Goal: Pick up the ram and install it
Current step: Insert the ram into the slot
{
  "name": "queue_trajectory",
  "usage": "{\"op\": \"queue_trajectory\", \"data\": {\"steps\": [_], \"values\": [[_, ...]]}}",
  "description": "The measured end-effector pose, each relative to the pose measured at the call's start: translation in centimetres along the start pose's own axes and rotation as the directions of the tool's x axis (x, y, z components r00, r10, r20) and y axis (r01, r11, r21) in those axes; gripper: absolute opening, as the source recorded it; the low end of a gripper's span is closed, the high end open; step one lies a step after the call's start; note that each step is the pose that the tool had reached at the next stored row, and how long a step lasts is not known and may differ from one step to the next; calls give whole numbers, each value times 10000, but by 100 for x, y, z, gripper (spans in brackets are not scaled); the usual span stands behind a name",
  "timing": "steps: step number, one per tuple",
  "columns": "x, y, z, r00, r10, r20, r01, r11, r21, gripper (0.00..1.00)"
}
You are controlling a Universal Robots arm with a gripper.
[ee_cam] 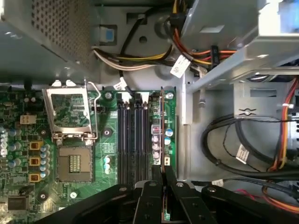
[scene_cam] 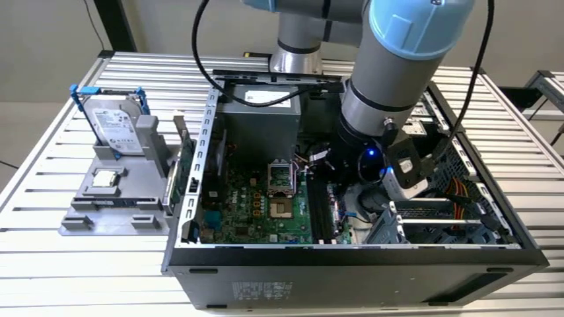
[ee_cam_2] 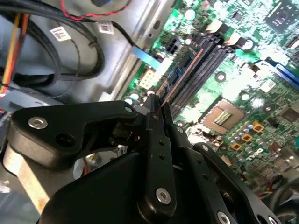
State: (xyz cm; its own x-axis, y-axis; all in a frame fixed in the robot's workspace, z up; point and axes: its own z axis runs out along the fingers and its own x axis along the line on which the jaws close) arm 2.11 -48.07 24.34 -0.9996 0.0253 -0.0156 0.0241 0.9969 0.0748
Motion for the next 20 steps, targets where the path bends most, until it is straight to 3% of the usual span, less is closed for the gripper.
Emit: {"op": "queue_trajectory", "data": {"steps": [4, 20], "values": [[44, -10, 65, 10000, -15, -1, 15, 10000, 2, 0], [44, -57, 139, 9998, -197, -15, 197, 9998, 21, 0]]}}
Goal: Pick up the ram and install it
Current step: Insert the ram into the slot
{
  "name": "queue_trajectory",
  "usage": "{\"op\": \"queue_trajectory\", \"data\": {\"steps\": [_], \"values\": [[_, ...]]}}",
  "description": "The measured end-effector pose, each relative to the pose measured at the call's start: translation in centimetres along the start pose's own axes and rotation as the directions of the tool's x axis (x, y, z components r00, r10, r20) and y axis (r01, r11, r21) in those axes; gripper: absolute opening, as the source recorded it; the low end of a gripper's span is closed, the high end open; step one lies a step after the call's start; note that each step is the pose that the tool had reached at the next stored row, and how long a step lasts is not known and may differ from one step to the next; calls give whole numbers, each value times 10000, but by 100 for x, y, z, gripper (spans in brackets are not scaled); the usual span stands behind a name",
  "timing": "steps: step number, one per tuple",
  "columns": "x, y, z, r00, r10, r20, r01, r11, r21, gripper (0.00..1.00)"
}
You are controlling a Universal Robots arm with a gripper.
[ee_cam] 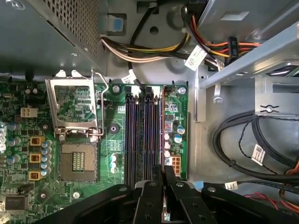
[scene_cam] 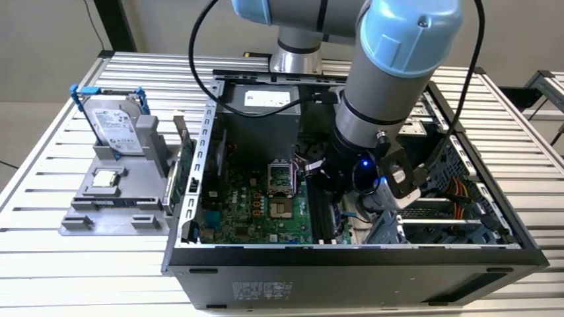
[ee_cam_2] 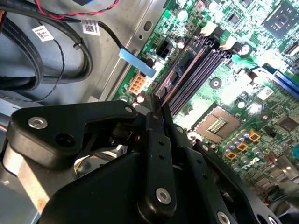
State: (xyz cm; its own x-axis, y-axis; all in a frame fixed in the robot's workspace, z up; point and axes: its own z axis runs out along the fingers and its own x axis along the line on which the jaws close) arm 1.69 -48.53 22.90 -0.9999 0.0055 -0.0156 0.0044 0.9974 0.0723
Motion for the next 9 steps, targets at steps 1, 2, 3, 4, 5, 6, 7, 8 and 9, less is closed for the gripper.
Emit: {"op": "queue_trajectory", "data": {"steps": [1, 2, 3, 4, 5, 6, 7, 8, 9], "values": [[0, -6, 4, 10000, -1, 0, 1, 10000, 0, 0], [0, -11, 9, 10000, -3, -1, 3, 10000, 0, 0], [0, -14, 15, 10000, -13, -1, 13, 10000, -3, 0], [0, -15, 23, 10000, -30, -2, 30, 10000, -3, 0], [0, -16, 33, 10000, -45, -3, 45, 10000, -1, 0], [0, -17, 41, 10000, -47, -4, 47, 10000, -1, 0], [1, -18, 52, 10000, -47, -4, 47, 10000, 1, 0], [1, -18, 58, 10000, -50, -5, 50, 10000, 8, 0], [1, -19, 59, 10000, -54, -6, 54, 10000, 17, 0]]}}
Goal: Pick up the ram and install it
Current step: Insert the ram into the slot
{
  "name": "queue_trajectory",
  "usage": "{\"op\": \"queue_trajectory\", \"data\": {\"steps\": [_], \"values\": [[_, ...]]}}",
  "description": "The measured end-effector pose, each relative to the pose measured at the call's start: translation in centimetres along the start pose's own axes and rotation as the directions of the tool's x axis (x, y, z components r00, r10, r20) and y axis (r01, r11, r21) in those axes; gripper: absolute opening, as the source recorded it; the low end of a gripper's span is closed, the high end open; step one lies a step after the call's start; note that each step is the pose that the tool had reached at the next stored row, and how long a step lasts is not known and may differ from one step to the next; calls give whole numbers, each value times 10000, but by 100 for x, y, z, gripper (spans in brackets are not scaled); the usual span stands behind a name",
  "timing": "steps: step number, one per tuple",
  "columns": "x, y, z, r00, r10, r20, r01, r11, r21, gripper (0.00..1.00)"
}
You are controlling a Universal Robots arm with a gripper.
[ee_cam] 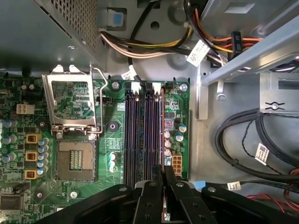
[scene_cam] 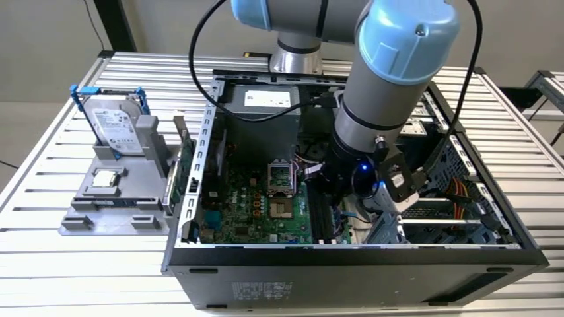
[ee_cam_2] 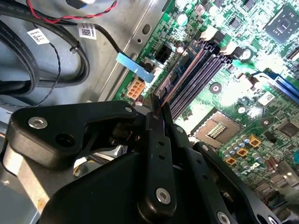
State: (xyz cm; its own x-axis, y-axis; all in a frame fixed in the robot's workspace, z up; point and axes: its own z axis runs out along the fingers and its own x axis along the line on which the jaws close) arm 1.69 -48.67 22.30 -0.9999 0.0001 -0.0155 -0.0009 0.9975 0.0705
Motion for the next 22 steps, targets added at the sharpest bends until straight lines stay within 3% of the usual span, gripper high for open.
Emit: {"op": "queue_trajectory", "data": {"steps": [22], "values": [[18, -2, 37, 10000, -18, -1, 18, 10000, 61, 0]]}}
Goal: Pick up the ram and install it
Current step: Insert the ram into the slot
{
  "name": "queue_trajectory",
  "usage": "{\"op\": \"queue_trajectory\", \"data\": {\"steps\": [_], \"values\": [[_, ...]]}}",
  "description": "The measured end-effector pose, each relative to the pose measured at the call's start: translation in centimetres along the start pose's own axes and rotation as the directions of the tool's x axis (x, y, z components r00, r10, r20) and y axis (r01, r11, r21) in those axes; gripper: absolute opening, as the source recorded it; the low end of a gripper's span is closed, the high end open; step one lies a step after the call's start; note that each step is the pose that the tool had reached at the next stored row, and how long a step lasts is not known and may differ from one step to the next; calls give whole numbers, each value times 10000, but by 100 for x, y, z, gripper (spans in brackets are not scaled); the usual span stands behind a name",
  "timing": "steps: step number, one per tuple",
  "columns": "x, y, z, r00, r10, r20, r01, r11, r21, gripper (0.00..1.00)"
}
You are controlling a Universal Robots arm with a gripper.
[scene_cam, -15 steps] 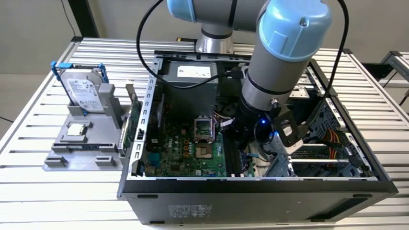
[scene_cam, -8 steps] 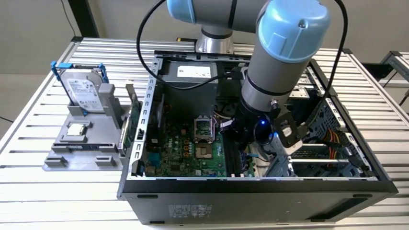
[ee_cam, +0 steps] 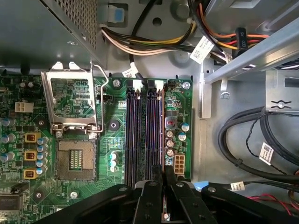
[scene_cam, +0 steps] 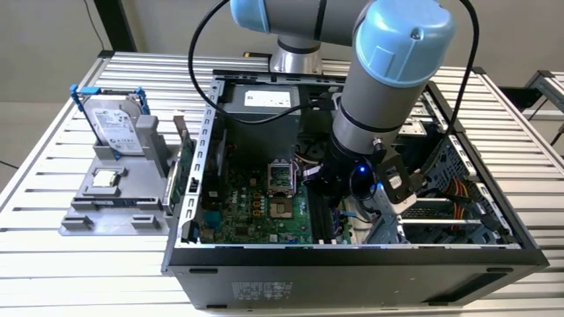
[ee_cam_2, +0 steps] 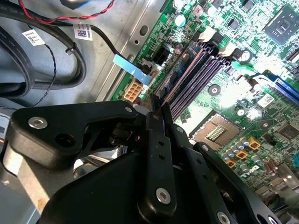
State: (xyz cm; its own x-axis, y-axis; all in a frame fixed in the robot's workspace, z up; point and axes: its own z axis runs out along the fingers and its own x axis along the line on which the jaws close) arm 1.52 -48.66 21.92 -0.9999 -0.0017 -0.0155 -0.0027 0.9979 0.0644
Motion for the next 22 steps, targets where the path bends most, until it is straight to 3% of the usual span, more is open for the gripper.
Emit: {"op": "queue_trajectory", "data": {"steps": [8, 14, 22], "values": [[3, -1, 13, 10000, -49, -2, 49, 10000, 20, 0], [4, -2, 41, 10000, -48, -4, 48, 9999, 89, 0], [7, 0, 52, 10000, -46, -3, 46, 9999, 90, 0]]}}
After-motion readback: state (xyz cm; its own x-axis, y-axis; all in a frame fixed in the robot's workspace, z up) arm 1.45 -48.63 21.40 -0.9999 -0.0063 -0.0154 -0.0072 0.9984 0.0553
